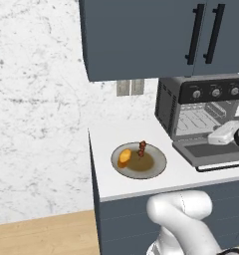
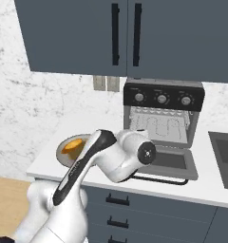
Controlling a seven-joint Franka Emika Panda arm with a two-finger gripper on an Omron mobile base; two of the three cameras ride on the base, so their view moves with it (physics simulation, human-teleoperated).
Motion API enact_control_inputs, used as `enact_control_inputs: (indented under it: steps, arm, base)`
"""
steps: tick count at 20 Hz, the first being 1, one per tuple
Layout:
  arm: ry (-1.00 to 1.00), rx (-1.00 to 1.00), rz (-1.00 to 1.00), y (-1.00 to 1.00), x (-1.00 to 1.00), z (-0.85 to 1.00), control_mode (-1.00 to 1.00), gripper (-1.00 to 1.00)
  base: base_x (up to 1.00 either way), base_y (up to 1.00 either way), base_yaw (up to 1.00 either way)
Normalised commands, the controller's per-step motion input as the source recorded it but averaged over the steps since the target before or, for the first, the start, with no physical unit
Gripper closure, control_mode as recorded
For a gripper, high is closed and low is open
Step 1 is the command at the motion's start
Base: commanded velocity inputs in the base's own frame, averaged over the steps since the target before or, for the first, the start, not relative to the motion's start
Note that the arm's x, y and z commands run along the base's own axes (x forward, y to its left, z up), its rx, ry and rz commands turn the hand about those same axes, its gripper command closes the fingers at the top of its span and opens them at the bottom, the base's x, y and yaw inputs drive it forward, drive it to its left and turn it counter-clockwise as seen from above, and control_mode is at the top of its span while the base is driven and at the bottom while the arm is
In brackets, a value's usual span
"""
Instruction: Pick up the kebab skewer and baguette bread, and place them inside the toaster oven. Close the toaster oven door and start by setting the timer.
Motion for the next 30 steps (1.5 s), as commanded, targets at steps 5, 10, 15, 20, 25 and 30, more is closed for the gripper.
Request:
enact_control_inputs:
  steps: [5, 10, 15, 20, 25, 30]
  arm:
    - [-0.25, 0.04, 0.18, -0.74, 0.4, -0.2, -1.0, -1.0]
    - [-0.1, 0.06, 0.09, -0.6, 0.84, -0.04, -1.0, -1.0]
    - [0.01, 0.04, 0.03, -0.18, 0.94, 0.0, -1.0, -1.0]
    - [0.04, 0.08, 0.0, -0.2, 0.78, -0.12, -1.0, -1.0]
    - [0.0, 0.15, 0.0, -0.27, 0.72, -0.18, -1.0, -1.0]
    - [0.0, 0.07, 0.0, -0.18, 0.4, -0.23, -1.0, -1.0]
  base:
    - [0.0, 0.0, 0.0]
    - [0.0, 0.0, 0.0]
    - [0.0, 0.0, 0.0]
    - [0.0, 0.0, 0.0]
    - [0.0, 0.0, 0.0]
    - [0.0, 0.0, 0.0]
